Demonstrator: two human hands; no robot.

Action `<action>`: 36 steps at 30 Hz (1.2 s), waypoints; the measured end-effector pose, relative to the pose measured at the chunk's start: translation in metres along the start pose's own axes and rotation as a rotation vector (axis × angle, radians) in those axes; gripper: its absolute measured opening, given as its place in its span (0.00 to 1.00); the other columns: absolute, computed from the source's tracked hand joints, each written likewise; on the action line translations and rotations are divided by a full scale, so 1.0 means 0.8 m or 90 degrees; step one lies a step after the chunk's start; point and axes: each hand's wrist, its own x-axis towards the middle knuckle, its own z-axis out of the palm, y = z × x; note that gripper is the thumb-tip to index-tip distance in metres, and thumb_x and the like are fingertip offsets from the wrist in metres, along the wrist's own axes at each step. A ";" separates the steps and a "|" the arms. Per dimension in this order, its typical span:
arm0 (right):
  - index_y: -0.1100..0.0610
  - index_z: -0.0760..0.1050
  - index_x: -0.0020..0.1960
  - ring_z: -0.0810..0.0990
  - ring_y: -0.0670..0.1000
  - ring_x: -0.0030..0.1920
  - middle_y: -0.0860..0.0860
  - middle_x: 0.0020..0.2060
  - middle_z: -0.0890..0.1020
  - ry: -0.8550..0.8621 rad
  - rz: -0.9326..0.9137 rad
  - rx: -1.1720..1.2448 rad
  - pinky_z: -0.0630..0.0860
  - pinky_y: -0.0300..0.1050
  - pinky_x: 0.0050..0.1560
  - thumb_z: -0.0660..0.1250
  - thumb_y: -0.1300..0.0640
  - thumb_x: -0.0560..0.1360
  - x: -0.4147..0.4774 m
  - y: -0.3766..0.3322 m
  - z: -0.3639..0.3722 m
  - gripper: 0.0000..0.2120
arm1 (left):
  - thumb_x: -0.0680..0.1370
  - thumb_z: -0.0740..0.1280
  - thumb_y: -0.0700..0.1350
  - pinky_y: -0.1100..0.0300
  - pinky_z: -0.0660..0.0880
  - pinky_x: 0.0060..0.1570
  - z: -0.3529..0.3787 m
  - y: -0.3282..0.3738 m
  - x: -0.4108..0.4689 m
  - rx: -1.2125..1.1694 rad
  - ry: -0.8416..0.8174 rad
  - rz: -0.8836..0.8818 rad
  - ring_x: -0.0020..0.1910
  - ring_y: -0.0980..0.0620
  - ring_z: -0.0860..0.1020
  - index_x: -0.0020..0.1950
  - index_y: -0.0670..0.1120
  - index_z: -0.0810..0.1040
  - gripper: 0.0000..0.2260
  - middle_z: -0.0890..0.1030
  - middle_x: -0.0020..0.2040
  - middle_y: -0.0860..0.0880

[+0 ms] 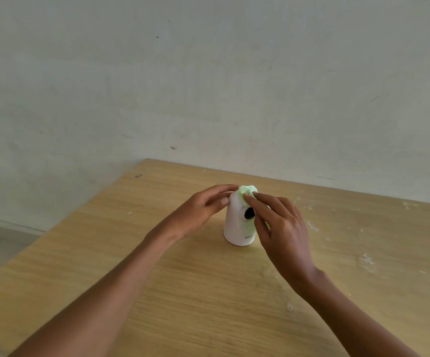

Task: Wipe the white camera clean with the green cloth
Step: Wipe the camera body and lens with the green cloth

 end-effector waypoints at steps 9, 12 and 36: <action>0.54 0.79 0.67 0.80 0.54 0.58 0.51 0.62 0.82 -0.019 -0.019 0.002 0.78 0.52 0.52 0.71 0.64 0.75 0.002 0.000 -0.006 0.21 | 0.82 0.66 0.51 0.60 0.73 0.63 0.001 0.004 -0.001 0.072 0.009 0.000 0.59 0.49 0.78 0.75 0.62 0.70 0.22 0.78 0.67 0.58; 0.54 0.78 0.68 0.79 0.55 0.58 0.51 0.63 0.81 -0.018 -0.054 -0.020 0.77 0.52 0.51 0.70 0.64 0.76 -0.001 0.002 -0.005 0.21 | 0.82 0.66 0.52 0.62 0.72 0.59 -0.002 0.007 -0.001 0.102 -0.009 -0.008 0.55 0.49 0.77 0.75 0.62 0.70 0.21 0.77 0.67 0.62; 0.55 0.79 0.64 0.74 0.58 0.42 0.54 0.46 0.80 -0.055 -0.288 -0.147 0.71 0.51 0.38 0.62 0.66 0.75 -0.031 0.001 0.004 0.19 | 0.82 0.67 0.50 0.55 0.70 0.72 -0.009 0.016 0.014 0.100 -0.012 -0.025 0.68 0.60 0.75 0.71 0.53 0.77 0.17 0.79 0.67 0.58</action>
